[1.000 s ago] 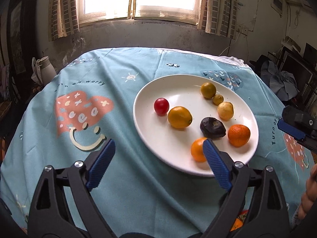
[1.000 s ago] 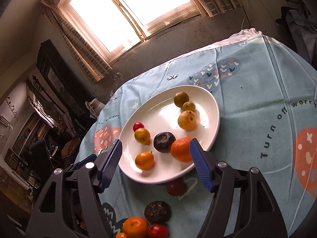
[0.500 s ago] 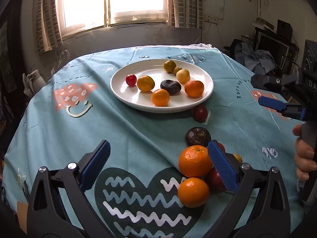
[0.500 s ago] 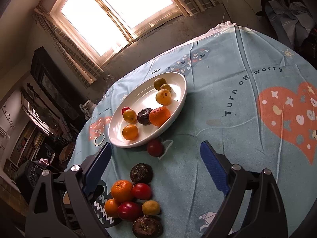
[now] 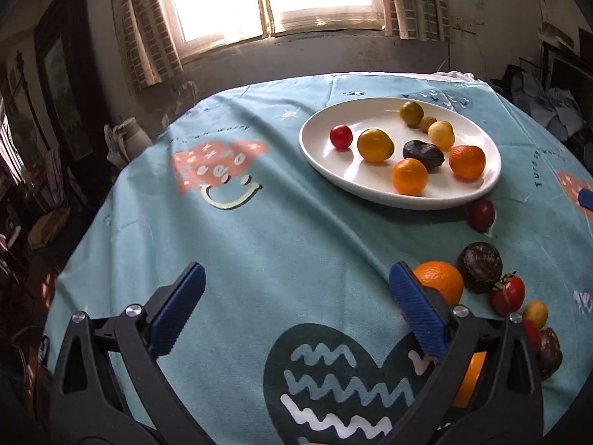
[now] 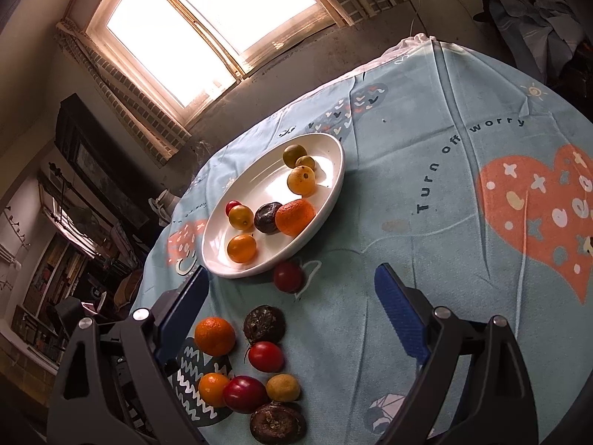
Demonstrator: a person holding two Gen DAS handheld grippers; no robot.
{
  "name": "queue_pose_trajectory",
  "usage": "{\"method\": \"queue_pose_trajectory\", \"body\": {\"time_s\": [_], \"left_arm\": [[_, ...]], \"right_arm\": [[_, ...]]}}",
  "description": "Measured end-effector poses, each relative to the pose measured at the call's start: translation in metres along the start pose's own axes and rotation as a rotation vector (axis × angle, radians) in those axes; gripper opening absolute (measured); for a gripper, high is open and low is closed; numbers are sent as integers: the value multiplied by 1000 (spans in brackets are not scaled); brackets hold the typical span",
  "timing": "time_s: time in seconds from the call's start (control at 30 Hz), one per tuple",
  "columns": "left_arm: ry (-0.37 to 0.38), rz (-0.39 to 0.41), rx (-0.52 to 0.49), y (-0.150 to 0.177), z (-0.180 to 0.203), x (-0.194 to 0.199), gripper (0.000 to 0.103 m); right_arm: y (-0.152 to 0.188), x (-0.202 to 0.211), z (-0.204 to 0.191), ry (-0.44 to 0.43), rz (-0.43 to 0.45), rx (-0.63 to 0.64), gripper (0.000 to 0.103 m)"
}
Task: Organize fruits
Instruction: 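Withdraw the left gripper and grasp a mandarin from the table, then carry the mandarin to the plate with the left gripper while the right grasps a red tomato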
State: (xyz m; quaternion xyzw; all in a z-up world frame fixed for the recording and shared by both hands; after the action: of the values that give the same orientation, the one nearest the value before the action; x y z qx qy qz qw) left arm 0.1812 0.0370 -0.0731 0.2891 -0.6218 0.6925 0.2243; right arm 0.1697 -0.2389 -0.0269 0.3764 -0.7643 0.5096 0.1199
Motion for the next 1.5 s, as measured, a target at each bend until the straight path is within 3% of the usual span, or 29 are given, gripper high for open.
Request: {"method": "queue_pose_trajectory", "body": {"time_s": [0.07,0.13,0.37,0.8,0.83,0.9,0.93,1.03,1.2,1.27,1.5], "left_arm": [[94,-3,67,-4,-1,7,101],[121,34,45,-6,7,17,101],[27,47,-165,10,41,3,101],[48,-15,-179,11,48,-23,100],[51,-17,-185,11,50,-24,98],[86,-51,-204,16,56,-29,83],[118,-81,-208,20,60,-31,70],[184,-127,-204,30,68,-33,46],[171,-131,-201,31,66,-31,45],[164,-130,-181,29,62,-30,45],[152,-136,-143,25,52,-31,45]], "right_arm": [[0,1,-1,-2,4,5,91],[-1,1,-1,-2,4,8,91],[0,0,-2,-1,-1,10,91],[5,-7,-2,6,-29,14,91],[5,-8,-2,7,-32,16,91],[6,-11,-3,12,-40,29,91],[8,-12,-3,17,-48,39,91],[13,-19,-5,39,-73,80,91],[25,-37,-9,25,-148,108,86],[27,-47,-10,11,-185,96,74],[25,-83,-22,56,-264,159,57]]}}
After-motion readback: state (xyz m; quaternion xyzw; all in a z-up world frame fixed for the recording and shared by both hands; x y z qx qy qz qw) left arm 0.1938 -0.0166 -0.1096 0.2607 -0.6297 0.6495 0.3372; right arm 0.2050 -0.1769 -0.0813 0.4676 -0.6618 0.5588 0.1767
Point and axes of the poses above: each gripper's, at about its wrist camera, not at the fingertips, and x roughly against the way its jaws point, z to its right, y to its underside, the point moved 9 cm from there along -x, roughly the way its jaws point, and after that the axes turned 12 degrees about x, right-handed, at the moved point
